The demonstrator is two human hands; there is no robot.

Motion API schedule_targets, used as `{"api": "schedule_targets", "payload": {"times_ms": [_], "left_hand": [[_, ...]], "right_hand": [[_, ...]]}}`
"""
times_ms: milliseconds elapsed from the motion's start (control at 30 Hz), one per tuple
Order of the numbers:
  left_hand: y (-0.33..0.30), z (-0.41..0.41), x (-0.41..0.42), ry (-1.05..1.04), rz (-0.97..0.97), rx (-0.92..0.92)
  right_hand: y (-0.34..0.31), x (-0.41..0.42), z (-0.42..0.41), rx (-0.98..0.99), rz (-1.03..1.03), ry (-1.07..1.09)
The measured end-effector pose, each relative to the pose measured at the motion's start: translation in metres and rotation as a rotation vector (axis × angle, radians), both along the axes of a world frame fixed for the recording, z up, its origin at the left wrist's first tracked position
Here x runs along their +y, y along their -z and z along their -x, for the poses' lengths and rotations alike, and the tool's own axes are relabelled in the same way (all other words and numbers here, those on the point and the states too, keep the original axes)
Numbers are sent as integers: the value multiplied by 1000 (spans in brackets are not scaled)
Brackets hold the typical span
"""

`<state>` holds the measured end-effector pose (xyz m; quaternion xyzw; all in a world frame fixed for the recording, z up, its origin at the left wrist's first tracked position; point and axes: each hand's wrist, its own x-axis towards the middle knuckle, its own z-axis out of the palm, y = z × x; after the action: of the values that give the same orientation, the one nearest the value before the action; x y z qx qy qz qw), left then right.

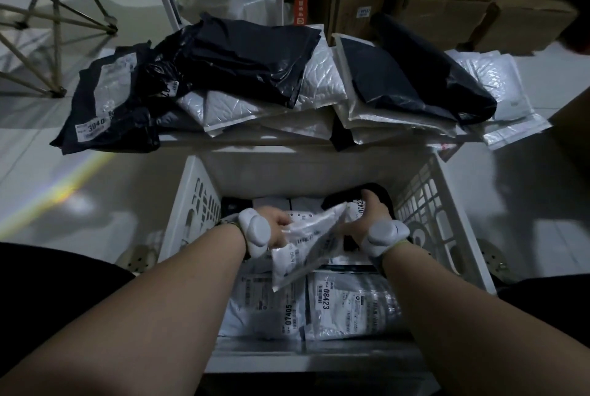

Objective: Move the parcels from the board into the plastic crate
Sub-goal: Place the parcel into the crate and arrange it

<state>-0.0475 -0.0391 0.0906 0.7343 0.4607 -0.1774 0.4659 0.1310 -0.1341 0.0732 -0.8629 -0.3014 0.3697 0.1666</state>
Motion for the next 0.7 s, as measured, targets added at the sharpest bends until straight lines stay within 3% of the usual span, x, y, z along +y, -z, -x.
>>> {"api": "schedule_targets", "payload": {"times_ms": [167, 467, 700], "left_hand": [[2, 3, 5, -17, 57, -53], [21, 24, 6, -239, 72, -48], [40, 22, 1, -242, 64, 76]], "right_hand": [[1, -2, 0, 63, 88, -354], [30, -6, -16, 216, 166, -128], [35, -8, -3, 100, 221, -182]]}}
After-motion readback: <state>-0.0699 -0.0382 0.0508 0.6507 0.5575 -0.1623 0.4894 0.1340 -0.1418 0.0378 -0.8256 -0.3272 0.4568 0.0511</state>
